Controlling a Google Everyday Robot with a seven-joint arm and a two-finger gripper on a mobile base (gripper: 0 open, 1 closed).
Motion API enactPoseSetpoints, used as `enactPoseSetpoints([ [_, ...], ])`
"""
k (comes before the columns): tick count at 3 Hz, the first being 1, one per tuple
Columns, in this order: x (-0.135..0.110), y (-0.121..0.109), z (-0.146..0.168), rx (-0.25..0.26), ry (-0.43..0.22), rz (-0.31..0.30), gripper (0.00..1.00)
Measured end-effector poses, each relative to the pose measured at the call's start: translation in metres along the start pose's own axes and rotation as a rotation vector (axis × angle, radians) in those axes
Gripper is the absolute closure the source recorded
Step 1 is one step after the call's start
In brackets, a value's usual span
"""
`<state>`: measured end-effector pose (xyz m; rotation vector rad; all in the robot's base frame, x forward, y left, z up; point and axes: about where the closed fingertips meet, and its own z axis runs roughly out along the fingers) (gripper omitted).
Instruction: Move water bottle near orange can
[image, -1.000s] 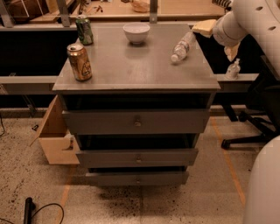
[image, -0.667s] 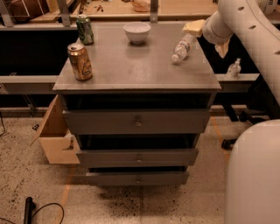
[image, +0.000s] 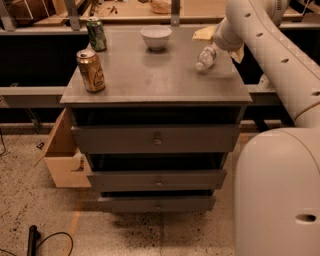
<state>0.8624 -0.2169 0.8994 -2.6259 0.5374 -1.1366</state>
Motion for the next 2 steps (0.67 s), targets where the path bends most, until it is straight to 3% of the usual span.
enactPoseSetpoints([
  [1,-0.01,-0.012,0.026,-0.016,-0.009,-0.078,0.0],
  [2,-0.019,-0.013,0.048,-0.05,-0.021,-0.14,0.15],
])
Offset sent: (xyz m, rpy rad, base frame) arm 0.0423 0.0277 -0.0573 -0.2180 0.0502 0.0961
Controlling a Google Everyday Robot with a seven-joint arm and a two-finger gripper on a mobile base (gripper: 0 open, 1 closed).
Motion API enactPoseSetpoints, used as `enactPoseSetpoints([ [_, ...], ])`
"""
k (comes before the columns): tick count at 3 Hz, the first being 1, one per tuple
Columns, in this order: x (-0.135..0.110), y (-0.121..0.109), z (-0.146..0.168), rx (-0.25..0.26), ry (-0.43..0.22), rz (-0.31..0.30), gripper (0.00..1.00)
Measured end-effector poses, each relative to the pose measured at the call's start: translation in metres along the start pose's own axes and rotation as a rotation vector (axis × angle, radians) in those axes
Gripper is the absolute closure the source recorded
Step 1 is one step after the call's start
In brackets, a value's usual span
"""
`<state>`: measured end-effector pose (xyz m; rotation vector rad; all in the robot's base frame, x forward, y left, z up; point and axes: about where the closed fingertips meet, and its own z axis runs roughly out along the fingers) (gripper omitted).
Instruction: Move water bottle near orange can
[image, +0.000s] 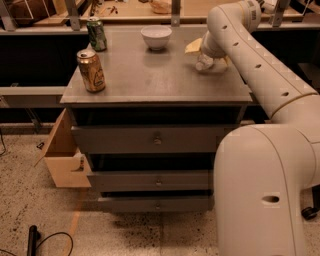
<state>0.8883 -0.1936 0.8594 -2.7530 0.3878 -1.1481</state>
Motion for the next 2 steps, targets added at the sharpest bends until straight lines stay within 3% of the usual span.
enactPoseSetpoints([
  [2,-0.0097,-0.0009,0.0144,-0.028,-0.025,-0.051,0.62],
])
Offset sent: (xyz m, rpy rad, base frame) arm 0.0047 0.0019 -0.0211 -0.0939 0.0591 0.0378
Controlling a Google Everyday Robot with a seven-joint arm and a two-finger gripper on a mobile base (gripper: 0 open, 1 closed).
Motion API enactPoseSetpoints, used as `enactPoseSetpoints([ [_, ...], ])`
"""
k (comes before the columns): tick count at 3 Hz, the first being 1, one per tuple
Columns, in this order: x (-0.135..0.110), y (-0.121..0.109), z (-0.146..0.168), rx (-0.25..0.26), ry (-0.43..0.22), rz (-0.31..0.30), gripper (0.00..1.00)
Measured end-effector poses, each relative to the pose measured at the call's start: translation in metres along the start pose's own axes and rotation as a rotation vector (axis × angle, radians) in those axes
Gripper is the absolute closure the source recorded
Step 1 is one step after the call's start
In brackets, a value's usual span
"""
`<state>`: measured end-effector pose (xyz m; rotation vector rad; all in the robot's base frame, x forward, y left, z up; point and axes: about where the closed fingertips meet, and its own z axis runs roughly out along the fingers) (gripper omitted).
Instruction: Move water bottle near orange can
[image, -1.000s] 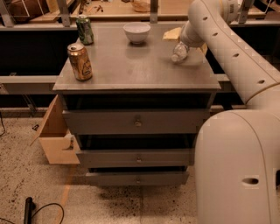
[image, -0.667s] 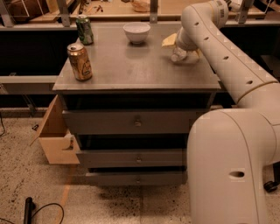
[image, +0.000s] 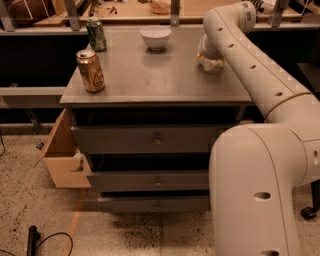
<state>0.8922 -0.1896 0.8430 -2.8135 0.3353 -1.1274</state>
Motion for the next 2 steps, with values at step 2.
enactPoseSetpoints([
  [2,0.0013,-0.0004,-0.0015,0.0,0.0,0.0,1.0],
])
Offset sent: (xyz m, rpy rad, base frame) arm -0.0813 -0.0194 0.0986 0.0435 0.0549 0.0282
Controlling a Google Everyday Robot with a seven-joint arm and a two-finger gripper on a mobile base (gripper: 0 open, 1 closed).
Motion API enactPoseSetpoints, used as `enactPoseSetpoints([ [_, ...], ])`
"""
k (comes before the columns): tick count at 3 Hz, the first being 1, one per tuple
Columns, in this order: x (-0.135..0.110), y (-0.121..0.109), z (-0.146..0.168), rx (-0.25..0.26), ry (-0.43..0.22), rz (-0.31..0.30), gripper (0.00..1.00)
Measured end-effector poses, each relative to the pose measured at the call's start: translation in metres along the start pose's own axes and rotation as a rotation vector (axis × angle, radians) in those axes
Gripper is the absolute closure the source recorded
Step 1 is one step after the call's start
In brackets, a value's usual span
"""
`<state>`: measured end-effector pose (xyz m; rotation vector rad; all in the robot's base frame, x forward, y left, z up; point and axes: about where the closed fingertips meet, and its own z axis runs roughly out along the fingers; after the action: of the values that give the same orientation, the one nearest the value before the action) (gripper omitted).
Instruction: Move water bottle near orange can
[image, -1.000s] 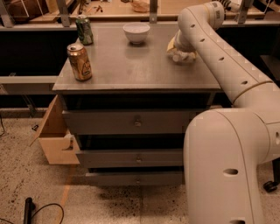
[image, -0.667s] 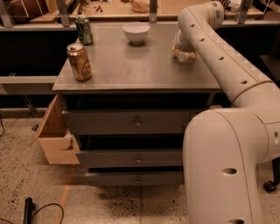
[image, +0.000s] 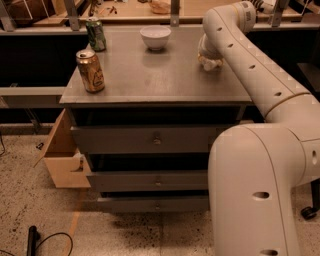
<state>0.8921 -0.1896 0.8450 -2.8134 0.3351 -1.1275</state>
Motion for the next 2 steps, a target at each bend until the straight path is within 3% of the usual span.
enactPoseSetpoints([
  [1,0.0,0.0,0.0,0.0,0.0,0.0,1.0],
  [2,-0.005,-0.001,-0.049,0.029,-0.049,0.023,1.0],
])
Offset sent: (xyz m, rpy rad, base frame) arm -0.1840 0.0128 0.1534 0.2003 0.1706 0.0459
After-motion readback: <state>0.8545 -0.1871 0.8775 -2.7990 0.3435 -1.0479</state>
